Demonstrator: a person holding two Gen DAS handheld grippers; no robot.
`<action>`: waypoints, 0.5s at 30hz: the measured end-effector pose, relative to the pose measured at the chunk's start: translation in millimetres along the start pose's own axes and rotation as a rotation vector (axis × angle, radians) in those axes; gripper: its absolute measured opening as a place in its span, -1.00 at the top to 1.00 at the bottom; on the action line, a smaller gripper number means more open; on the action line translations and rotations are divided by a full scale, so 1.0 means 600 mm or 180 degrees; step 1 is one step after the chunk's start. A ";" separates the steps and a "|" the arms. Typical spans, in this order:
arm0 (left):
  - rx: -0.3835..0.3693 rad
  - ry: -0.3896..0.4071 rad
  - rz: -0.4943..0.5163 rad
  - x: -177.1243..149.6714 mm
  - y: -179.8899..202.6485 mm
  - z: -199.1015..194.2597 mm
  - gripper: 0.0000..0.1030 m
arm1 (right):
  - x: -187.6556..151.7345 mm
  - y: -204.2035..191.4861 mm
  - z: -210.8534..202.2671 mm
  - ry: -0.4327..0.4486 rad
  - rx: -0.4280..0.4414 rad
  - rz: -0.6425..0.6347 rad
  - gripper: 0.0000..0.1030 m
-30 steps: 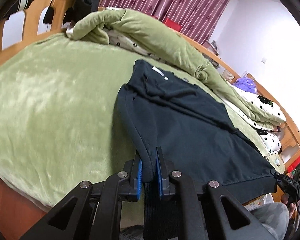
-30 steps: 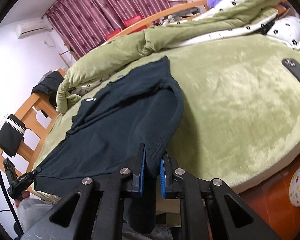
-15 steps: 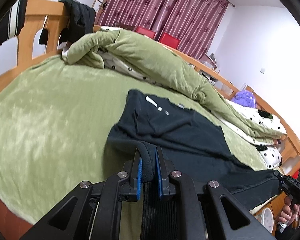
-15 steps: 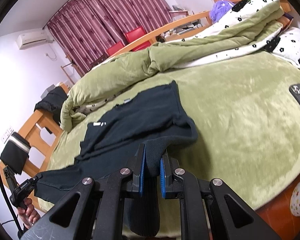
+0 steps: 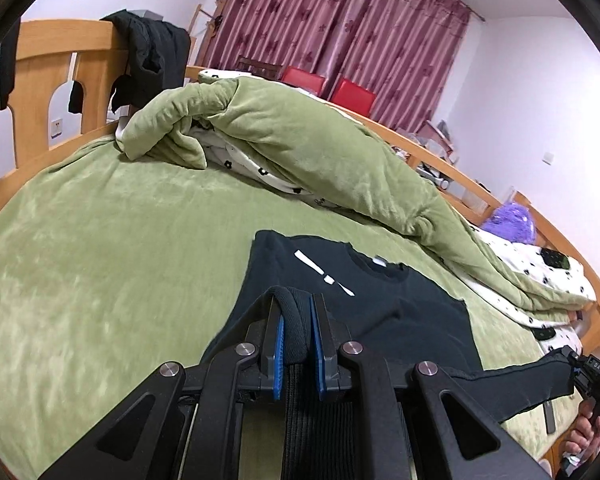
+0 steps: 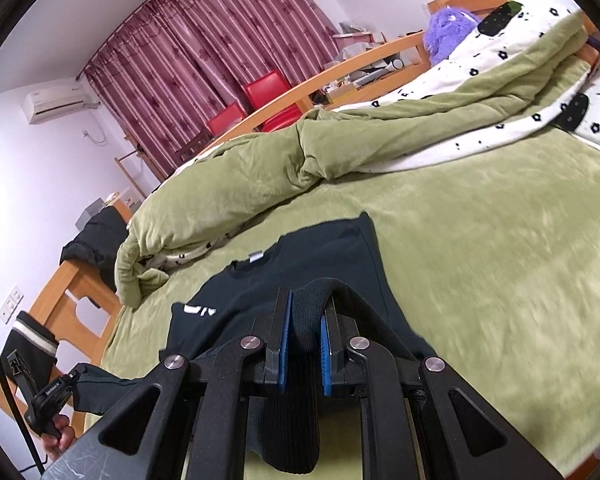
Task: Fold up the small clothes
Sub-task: 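Lift the hem with both tools and carry it toward the collar, then lay the hem down near the collar with both tools, holding it flat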
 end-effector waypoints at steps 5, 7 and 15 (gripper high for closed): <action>0.0067 -0.0015 0.0007 0.031 0.003 0.069 0.77 | 0.036 0.003 0.075 0.0021 0.0009 -0.0008 0.76; 0.0093 -0.0027 0.0039 0.040 0.005 0.099 0.77 | 0.046 0.006 0.104 0.0018 -0.0025 -0.0061 0.76; 0.0205 -0.0096 0.0181 0.058 0.009 0.224 0.77 | 0.069 0.019 0.225 0.0007 -0.0147 -0.0253 0.77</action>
Point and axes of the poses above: each gripper's, at about its wrist camera, not at the fingertips, and z roughly the way its jaws point, y to its right, x to its top, the point moved 4 cm from there along z, roughly the way its jaws point, and after that the axes turned 9 degrees about -z, right-handed, at the moved point
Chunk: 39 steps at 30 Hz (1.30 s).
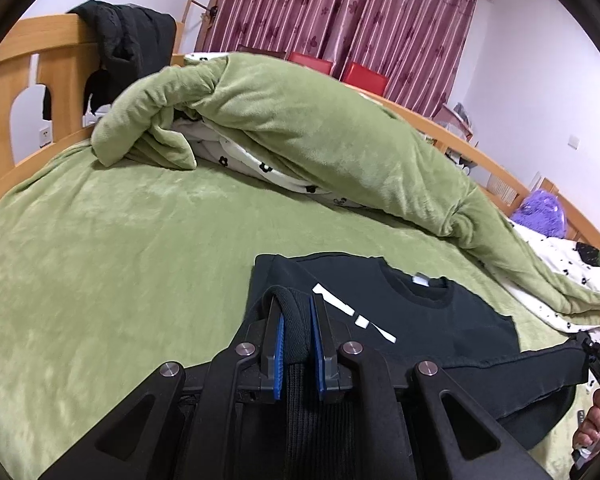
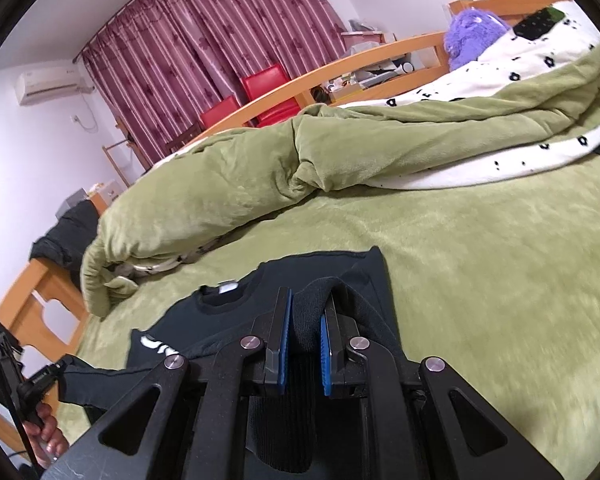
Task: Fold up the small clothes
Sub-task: 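Lay the hem down near the collar with both tools, holding it flat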
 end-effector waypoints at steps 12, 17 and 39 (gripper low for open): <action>0.0190 -0.0064 0.0365 -0.023 0.000 0.122 0.77 | -0.031 0.022 0.142 -0.0114 -0.0243 -0.0293 0.77; 0.0363 -0.0082 0.0609 -0.054 -0.004 0.148 0.76 | -0.069 0.030 0.201 -0.0509 -0.0570 -0.0495 0.77; 0.0570 -0.0122 0.0879 -0.093 -0.013 0.186 0.73 | -0.115 0.001 0.255 -0.0777 -0.1185 -0.1180 0.72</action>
Point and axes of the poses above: each gripper's, at about its wrist camera, not at the fingertips, and z roughly the way its jaws point, y to its right, x to its top, the point moved 4 cm from there along z, roughly the way its jaws point, and after that the axes turned 9 degrees about -z, right-handed, at the moved point
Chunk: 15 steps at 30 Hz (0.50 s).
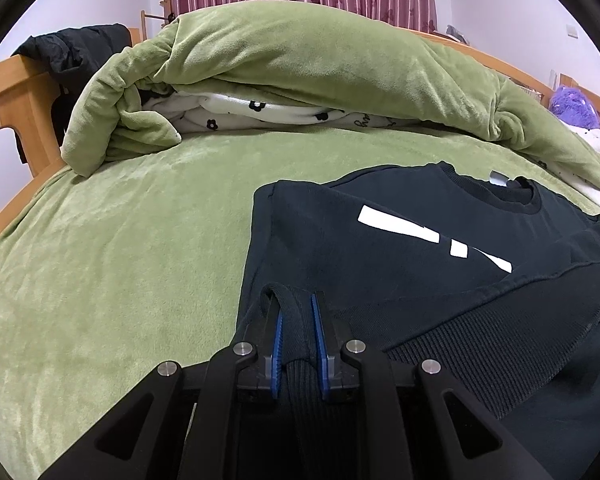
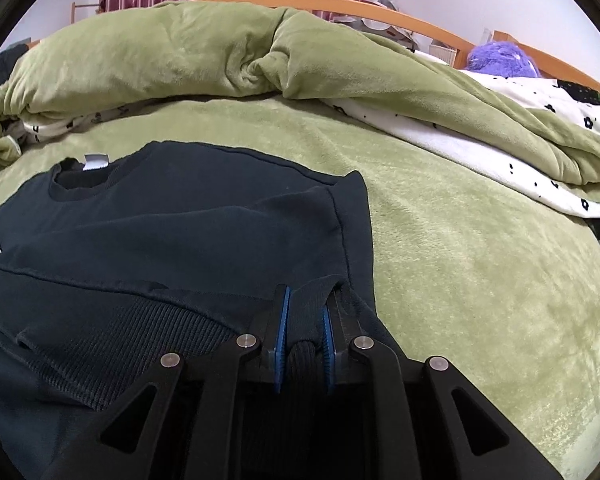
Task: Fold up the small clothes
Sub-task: 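Lay the hem down near the collar with both tools, holding it flat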
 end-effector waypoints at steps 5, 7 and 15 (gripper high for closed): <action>-0.0020 0.0010 -0.0020 0.000 0.000 0.000 0.72 | 0.000 0.003 0.001 -0.0004 0.0018 0.0008 0.72; -0.0017 0.0012 -0.0018 -0.001 0.000 0.000 0.72 | -0.001 0.003 0.000 0.0001 0.0026 0.0016 0.72; 0.0014 0.0024 0.0004 -0.001 0.001 0.000 0.72 | -0.001 -0.006 -0.002 -0.0002 -0.0091 -0.0076 0.72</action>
Point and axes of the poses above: each gripper's, at about its wrist camera, not at the fingertips, and z roughly the way its jaws point, y to its right, x to its top, the point moved 4 cm from there along z, roughly the way its jaws point, and after that the axes turned 9 degrees about -z, right-handed, at the moved point
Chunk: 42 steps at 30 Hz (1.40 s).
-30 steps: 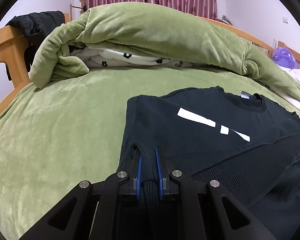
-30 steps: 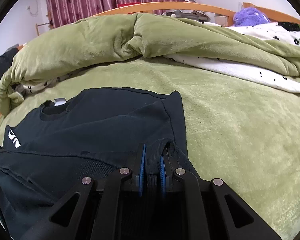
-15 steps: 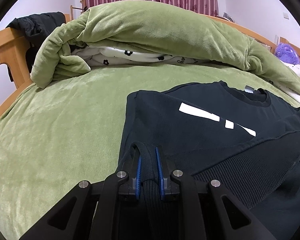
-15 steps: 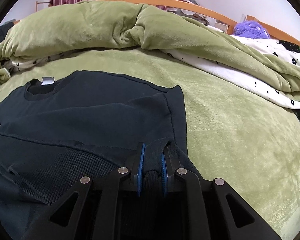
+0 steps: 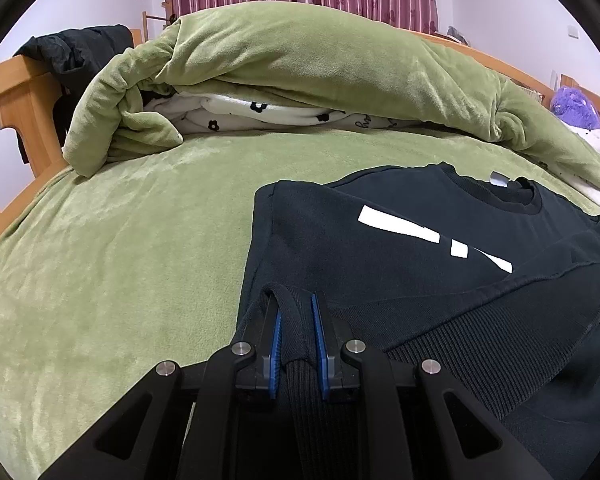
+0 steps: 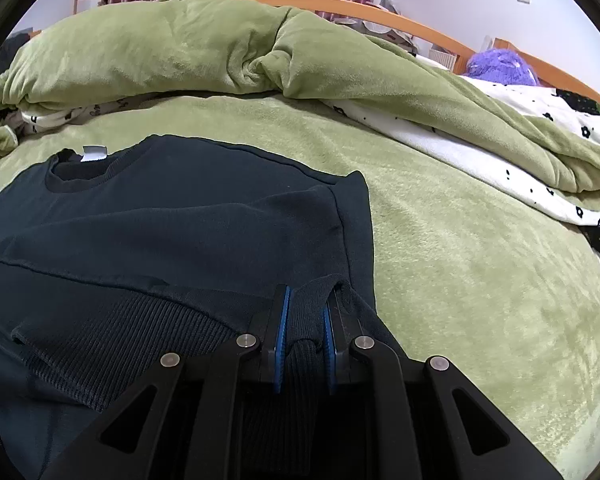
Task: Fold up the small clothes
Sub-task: 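Lay the hem down near the collar with both tools, holding it flat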
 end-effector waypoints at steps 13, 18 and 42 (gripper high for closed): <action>0.0060 0.0023 0.0021 -0.002 0.002 -0.005 0.72 | 0.000 -0.002 -0.001 0.0002 -0.0028 -0.0024 0.72; 0.0062 0.0022 0.0023 -0.002 0.002 -0.005 0.72 | 0.000 -0.001 -0.002 0.0007 0.0001 -0.0002 0.72; -0.0083 -0.0030 -0.0083 0.000 -0.010 0.001 0.72 | -0.002 0.001 -0.011 0.0081 -0.0083 -0.0005 0.71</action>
Point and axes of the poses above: each gripper's, at about its wrist camera, not at the fingertips, and z roughly the way its jaws point, y to its right, x to its top, the point moved 4 cm from there along z, roughly the way its jaws point, and after that the axes turned 9 degrees about -z, right-handed, at the moved point
